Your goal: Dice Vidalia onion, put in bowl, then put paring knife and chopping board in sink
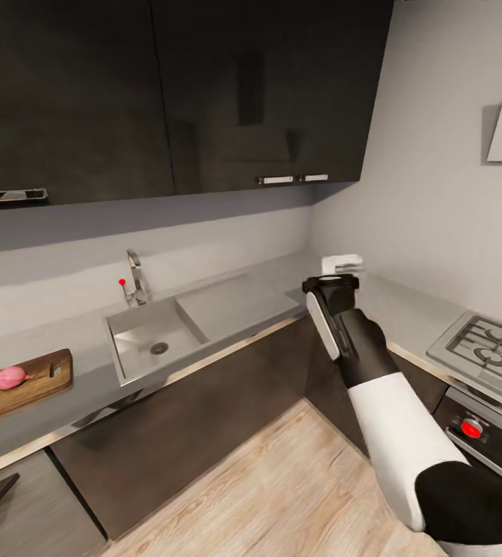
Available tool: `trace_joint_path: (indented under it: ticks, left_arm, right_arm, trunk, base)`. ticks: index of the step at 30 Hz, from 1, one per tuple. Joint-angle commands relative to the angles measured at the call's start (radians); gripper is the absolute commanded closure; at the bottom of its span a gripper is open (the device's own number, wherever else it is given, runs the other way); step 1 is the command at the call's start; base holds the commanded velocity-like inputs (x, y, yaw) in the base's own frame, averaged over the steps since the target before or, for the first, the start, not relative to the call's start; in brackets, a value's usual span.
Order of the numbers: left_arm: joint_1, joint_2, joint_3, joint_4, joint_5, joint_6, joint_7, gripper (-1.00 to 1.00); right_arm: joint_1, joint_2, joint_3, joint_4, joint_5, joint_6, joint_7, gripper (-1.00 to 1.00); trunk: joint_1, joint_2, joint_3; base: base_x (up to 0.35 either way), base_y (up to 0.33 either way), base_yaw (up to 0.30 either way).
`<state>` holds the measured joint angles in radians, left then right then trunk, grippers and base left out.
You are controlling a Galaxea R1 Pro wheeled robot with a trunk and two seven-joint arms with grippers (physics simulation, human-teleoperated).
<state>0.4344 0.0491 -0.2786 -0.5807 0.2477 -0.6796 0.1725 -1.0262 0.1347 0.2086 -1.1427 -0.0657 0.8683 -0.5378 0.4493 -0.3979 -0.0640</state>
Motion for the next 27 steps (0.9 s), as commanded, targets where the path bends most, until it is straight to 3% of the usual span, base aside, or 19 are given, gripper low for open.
trace_joint_path:
  ticks: [1, 4, 6, 7, 8, 11, 15, 18, 24, 27]
  left_arm:
    - [0.000, -0.002, -0.008, -0.002, 0.007, -0.002, 0.007, -1.00]
    - [0.000, -0.008, -0.008, -0.001, 0.007, -0.002, 0.007, -1.00]
    - [0.000, -0.011, -0.008, -0.001, 0.007, -0.002, 0.007, -1.00]
    - [0.000, -0.011, -0.008, -0.001, 0.007, -0.001, 0.007, -1.00]
    - [0.000, -0.011, -0.008, -0.001, 0.007, -0.001, 0.007, -1.00]
    - [0.000, -0.012, -0.008, -0.001, 0.006, -0.001, 0.007, -1.00]
    - [0.000, -0.012, -0.008, 0.001, 0.007, -0.001, 0.007, -1.00]
    - [0.000, -0.012, -0.008, 0.006, 0.006, -0.001, 0.007, -1.00]
    - [0.000, -0.012, -0.008, 0.010, 0.006, -0.001, 0.007, -1.00]
    - [0.000, -0.012, -0.008, 0.010, 0.005, -0.001, 0.007, -1.00]
  right_arm:
    - [-0.077, 0.001, 0.002, 0.084, -0.009, 0.004, -0.009, -1.00]
    - [-0.239, -0.001, 0.001, 0.265, -0.010, 0.002, -0.009, -1.00]
    - [-0.413, -0.005, -0.011, 0.455, -0.016, -0.009, -0.008, -1.00]
    - [-0.455, -0.005, -0.018, 0.502, -0.018, -0.015, -0.008, -1.00]
    - [-0.531, -0.008, -0.038, 0.587, -0.025, -0.033, -0.008, -1.00]
    - [-0.653, -0.023, -0.097, 0.728, -0.036, -0.078, -0.008, -1.00]
    - [-0.699, -0.047, -0.151, 0.799, -0.041, -0.102, -0.006, -1.00]
    - [-0.709, -0.056, -0.171, 0.860, -0.044, -0.140, 0.005, -1.00]
    - [-0.712, -0.064, -0.180, 1.036, -0.040, -0.279, 0.137, -1.00]
    - [-0.708, -0.069, -0.181, 1.060, -0.038, -0.342, 0.169, -1.00]
  trunk:
    - [0.001, -0.002, -0.002]
    - [0.001, -0.002, -0.002]
    - [0.001, -0.002, -0.002]
    - [0.001, -0.002, -0.002]
    - [0.001, -0.002, -0.002]
    - [0.001, -0.002, -0.002]
    - [0.001, -0.002, -0.002]
    - [0.001, -0.002, -0.002]
    - [0.001, -0.002, -0.002]
    - [0.001, -0.002, -0.002]
  base:
    - [0.000, 0.000, 0.000]
    - [0.000, 0.000, 0.000]
    - [0.000, 0.000, 0.000]
    - [0.000, 0.000, 0.000]
    - [0.000, 0.000, 0.000]
    - [0.000, 0.000, 0.000]
    - [0.000, 0.000, 0.000]
    - [0.007, 0.000, 0.000]
    - [0.168, 0.000, 0.000]
    - [0.220, -0.041, 0.000]
